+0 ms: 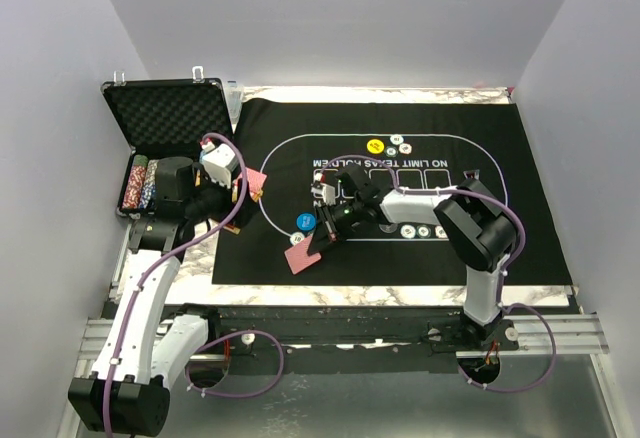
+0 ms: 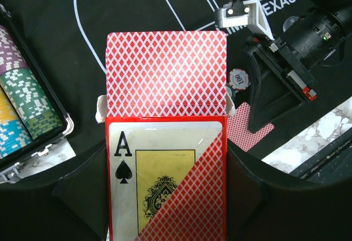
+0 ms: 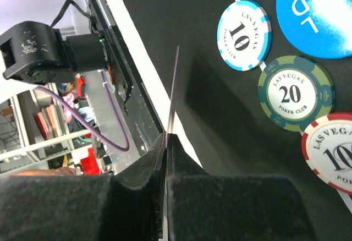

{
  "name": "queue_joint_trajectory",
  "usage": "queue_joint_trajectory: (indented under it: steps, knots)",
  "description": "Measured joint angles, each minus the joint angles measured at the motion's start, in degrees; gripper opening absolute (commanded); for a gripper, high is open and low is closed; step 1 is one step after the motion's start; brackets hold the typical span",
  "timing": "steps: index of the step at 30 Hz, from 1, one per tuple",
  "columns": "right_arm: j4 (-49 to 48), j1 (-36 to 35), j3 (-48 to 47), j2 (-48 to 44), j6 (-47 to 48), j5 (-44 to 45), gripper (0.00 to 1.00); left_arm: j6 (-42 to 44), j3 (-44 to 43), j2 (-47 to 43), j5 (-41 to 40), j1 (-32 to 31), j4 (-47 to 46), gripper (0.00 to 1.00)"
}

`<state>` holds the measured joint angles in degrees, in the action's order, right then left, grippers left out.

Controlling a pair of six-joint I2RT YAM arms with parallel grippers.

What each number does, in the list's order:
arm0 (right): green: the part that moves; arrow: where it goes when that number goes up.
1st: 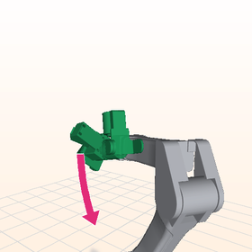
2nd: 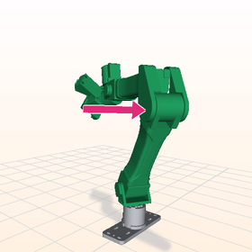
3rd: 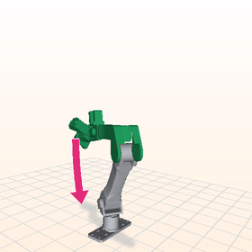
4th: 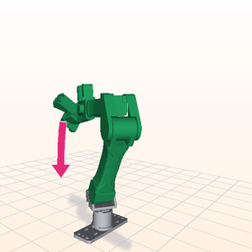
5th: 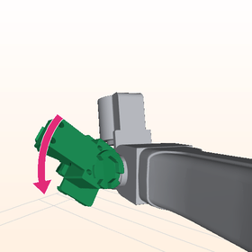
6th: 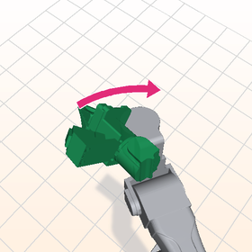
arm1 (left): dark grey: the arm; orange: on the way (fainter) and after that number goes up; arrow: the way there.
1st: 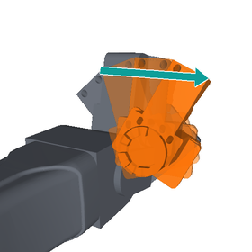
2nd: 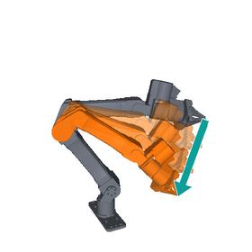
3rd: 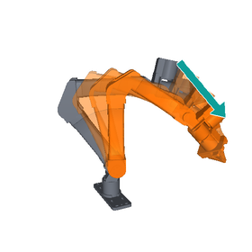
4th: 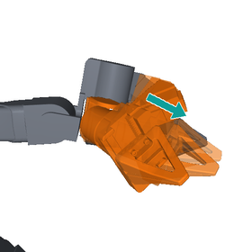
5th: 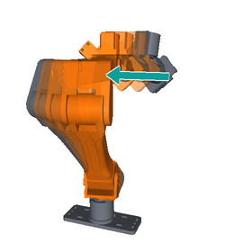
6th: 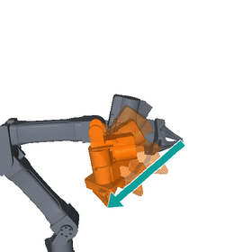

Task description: Distribute texas hold em gaming equipment

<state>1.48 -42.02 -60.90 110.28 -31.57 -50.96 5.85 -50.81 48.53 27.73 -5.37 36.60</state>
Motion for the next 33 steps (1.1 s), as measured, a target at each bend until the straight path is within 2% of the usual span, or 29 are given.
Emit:
queue_joint_trajectory:
  steps: [5,6,7,8,12,15,21,28,30,31,33]
  knots:
    - [-0.50,-0.79,0.00,1.18,-1.01,2.43,0.10,0.02,1.05,-0.66,0.07,0.00,0.42,0.00]
    - [-0.39,-0.81,0.00,1.46,-0.98,2.86,0.15,0.04,1.16,-0.83,0.07,0.00,0.66,0.00]
    - [-0.11,-0.83,0.00,1.73,-0.96,3.48,0.25,0.07,1.18,-0.96,0.07,0.00,0.83,0.00]
    - [0.20,-0.92,0.00,1.95,-0.87,4.00,0.28,0.15,1.22,-1.16,0.07,0.00,0.94,0.00]
    - [3.45,-1.05,-0.63,2.23,0.37,6.67,0.41,0.28,1.49,-1.84,0.09,0.00,1.14,0.00]
    - [6.88,-1.05,-2.21,2.21,1.97,8.20,0.46,0.59,1.79,-2.03,0.15,0.00,1.33,0.00]
    - [14.91,-0.35,-3.98,0.17,6.19,9.53,0.69,3.87,2.80,-2.58,2.54,0.00,2.80,0.00]
    - [25.16,4.20,-6.58,-4.68,12.48,8.04,0.81,9.73,3.39,-2.93,5.05,-0.11,4.87,0.00]
    - [26.71,5.60,-8.79,-6.47,13.77,6.67,0.90,11.80,3.39,-2.93,5.57,-1.01,5.57,0.00]
    - [27.15,6.34,-10.25,-7.50,14.21,6.05,0.99,12.92,3.39,-2.89,5.77,-1.77,5.86,0.00]
    - [26.82,7.06,-12.98,-9.53,14.19,4.44,1.00,14.73,3.39,-2.69,5.97,-3.78,6.23,0.00]
